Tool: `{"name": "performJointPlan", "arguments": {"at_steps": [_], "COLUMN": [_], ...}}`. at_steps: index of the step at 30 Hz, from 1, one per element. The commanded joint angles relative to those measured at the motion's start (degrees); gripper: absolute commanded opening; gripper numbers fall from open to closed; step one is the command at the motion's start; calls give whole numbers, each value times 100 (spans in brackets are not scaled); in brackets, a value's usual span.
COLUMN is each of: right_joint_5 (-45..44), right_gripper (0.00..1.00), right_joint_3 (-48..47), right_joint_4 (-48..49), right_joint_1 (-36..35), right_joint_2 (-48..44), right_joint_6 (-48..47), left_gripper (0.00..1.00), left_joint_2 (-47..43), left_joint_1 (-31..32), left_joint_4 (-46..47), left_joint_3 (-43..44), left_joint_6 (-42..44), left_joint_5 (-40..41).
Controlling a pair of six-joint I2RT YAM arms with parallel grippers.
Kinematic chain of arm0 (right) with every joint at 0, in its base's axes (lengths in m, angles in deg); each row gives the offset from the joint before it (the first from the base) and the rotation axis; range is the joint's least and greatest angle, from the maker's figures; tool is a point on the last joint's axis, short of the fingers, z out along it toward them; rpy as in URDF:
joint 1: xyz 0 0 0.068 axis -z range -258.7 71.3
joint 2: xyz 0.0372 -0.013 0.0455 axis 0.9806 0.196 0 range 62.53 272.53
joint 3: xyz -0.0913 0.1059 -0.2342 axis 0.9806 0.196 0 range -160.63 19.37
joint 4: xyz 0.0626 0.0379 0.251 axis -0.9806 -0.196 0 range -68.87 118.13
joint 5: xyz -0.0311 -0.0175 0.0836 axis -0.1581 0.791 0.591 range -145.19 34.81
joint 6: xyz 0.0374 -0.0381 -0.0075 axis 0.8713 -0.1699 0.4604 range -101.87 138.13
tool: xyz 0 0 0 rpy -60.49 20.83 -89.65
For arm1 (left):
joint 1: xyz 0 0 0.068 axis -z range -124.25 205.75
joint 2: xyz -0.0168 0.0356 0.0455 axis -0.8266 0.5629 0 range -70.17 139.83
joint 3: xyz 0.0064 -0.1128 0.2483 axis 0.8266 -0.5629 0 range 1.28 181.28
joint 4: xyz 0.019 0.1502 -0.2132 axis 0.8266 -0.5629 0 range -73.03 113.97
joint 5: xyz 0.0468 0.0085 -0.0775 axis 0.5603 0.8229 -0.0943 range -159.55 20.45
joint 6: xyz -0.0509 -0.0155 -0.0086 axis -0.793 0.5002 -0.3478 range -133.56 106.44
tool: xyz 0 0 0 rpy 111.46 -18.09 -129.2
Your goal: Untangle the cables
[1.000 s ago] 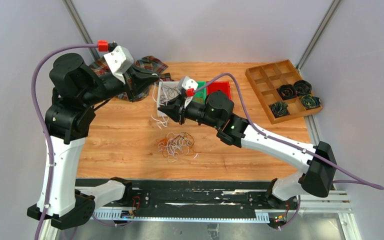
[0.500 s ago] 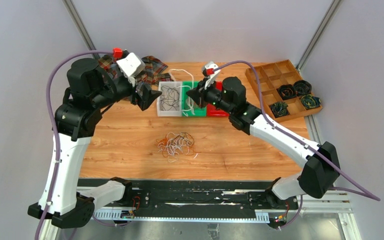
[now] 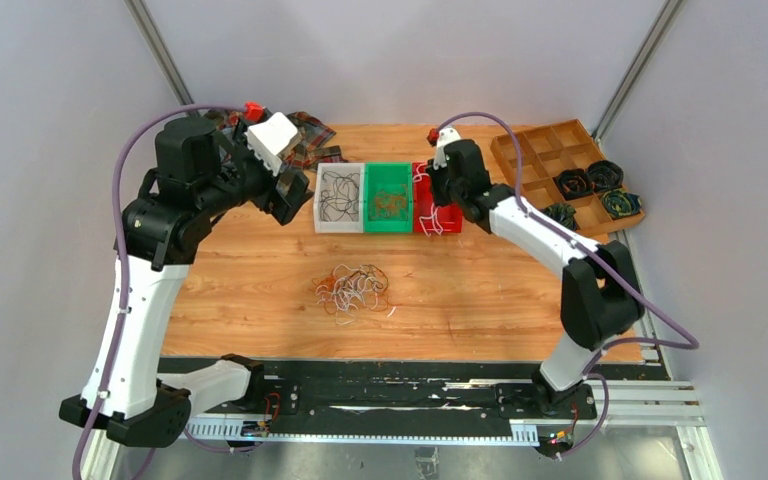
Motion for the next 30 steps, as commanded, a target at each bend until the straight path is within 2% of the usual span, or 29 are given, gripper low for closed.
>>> {"name": "performJointPlan", "arguments": {"at_steps": [1, 5, 17, 26, 30], "right_joint_5": [-276, -473, -794, -831, -821], "right_gripper": [0, 1, 1, 1, 1], "right_joint_3": [-901, -974, -1264, -770, -756], "right_joint_4": [-665, -631, 752, 2003, 1829], "right_joint_1": [378, 427, 504, 506, 499], "right_joint_2": [593, 851, 1088, 1140, 1307], "right_joint_6": [-124, -254, -505, -931, -886], "left_gripper": [98, 98, 98, 98, 98], "left_joint_2": [-183, -219, -198, -247, -281], "left_joint_1": [39, 39, 34, 38, 39], "left_joint_4": [8, 6, 8, 10, 10], "left_joint_3": [-94, -128, -110, -151, -153], "left_joint_6": [120, 175, 97, 157, 178], "left_joint_5": [79, 78, -10, -20, 12]}}
